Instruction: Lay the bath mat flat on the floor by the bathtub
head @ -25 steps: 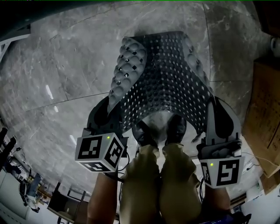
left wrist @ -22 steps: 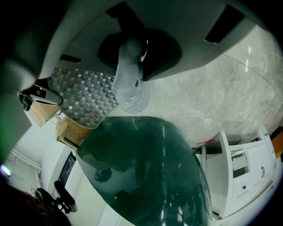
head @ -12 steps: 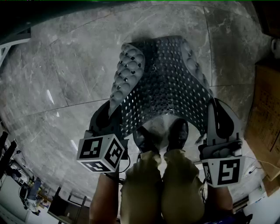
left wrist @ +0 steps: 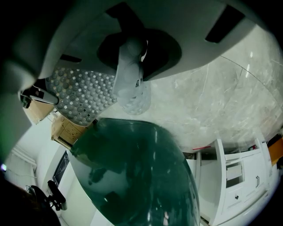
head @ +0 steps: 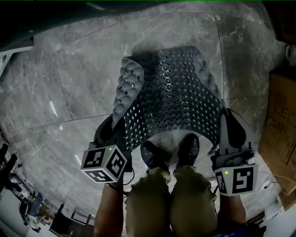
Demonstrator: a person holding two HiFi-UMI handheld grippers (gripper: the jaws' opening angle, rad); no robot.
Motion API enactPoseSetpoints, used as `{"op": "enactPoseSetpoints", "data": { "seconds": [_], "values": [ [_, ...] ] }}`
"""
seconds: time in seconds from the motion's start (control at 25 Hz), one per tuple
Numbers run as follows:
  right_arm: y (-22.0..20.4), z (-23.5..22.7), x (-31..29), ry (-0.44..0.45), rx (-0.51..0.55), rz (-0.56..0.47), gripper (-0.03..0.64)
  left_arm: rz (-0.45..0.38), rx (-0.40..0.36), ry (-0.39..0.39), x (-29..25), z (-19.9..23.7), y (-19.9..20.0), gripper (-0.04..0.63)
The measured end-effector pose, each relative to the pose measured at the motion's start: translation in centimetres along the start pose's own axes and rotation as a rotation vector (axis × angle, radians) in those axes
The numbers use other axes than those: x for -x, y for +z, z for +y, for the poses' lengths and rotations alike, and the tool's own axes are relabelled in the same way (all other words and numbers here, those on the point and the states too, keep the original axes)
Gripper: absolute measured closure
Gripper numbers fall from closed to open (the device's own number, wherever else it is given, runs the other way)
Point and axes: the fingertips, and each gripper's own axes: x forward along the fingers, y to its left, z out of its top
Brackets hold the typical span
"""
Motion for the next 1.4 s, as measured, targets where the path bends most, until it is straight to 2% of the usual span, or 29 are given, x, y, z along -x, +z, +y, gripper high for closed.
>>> {"op": "enactPoseSetpoints", "data": {
  "seconds": [0.2, 0.36, 0.52, 0.76, 1.24, 1.4],
  "values": [
    [-0.1, -0.1, -0.9, 0.009, 0.025, 0.008, 0.588, -0.009, 0.018, 0.004, -0.1, 1.9, 0.0, 0.557],
    [-0.4, 0.0, -0.4, 0.005, 0.041, 0.059, 0.588, -0.009, 0.032, -0.012, 0.6, 2.9, -0.3, 0.557],
    [-1.1, -1.2, -1.6, 0.011, 0.044, 0.015, 0.588, -0.026, 0.029, -0.011, -0.8, 3.4, -1.4, 0.557],
    [-2.8, -2.2, -2.8, 0.028, 0.061, 0.047, 0.588, -0.027, 0.059, -0.026, -1.9, 4.7, -2.2, 0.557],
    [-5.6, -4.8, -4.1, -0.037, 0.050, 0.008, 0.588, -0.066, 0.041, -0.008, -4.0, 7.4, -3.9, 0.557],
    [-5.5, -5.0, -4.2, -0.051, 0.043, -0.013, 0.588, -0.070, 0.053, -0.034, -4.1, 7.9, -4.1, 0.557]
  ]
}}
